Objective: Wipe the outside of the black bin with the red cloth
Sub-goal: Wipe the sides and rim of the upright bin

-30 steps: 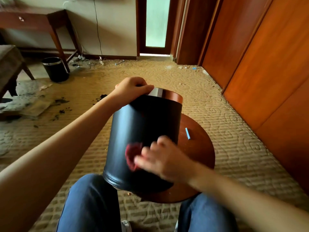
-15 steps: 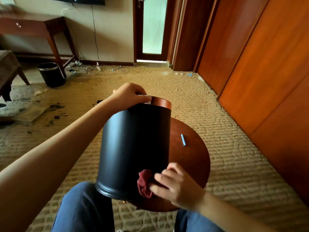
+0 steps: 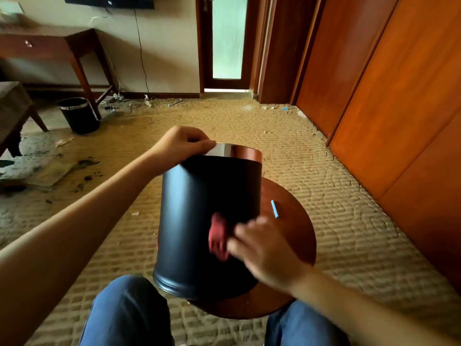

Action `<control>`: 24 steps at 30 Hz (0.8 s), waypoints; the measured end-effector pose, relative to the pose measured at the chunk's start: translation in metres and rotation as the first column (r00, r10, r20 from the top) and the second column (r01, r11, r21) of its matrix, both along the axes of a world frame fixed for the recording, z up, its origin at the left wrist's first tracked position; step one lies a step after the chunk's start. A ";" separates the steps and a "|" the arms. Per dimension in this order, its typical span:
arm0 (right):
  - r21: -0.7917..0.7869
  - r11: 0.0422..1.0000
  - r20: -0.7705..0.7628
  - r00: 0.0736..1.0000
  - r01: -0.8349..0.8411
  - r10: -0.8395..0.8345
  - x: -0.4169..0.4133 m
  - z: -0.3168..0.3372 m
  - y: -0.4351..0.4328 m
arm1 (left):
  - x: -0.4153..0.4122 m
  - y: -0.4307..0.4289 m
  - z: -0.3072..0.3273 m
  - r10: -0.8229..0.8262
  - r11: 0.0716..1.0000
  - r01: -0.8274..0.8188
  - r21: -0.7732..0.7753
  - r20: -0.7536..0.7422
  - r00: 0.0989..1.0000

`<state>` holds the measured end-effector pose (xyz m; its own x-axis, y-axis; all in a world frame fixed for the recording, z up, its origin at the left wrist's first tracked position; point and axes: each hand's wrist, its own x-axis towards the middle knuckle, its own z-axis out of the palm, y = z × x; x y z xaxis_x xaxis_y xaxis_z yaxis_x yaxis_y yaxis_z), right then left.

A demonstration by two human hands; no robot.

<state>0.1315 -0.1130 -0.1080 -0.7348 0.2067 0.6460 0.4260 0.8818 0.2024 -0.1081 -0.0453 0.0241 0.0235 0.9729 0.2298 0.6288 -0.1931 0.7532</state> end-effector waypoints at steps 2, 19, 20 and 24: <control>-0.006 0.989 0.151 0.977 -0.148 0.147 0.009 -0.027 -0.030 | -0.012 0.002 -0.001 0.012 1.000 -0.012 -0.022 -0.005 1.000; -0.025 0.981 0.197 0.961 -0.192 0.193 -0.021 -0.011 -0.029 | -0.026 0.004 -0.007 0.071 0.997 -0.072 0.022 0.014 0.997; 0.021 0.979 0.266 0.945 -0.205 0.192 -0.022 -0.002 -0.022 | -0.022 0.003 -0.007 0.060 0.998 -0.060 0.025 -0.001 0.998; 0.173 0.985 0.108 0.994 0.006 -0.025 -0.056 0.075 0.048 | -0.009 0.001 -0.005 0.034 0.998 -0.033 0.049 -0.027 0.999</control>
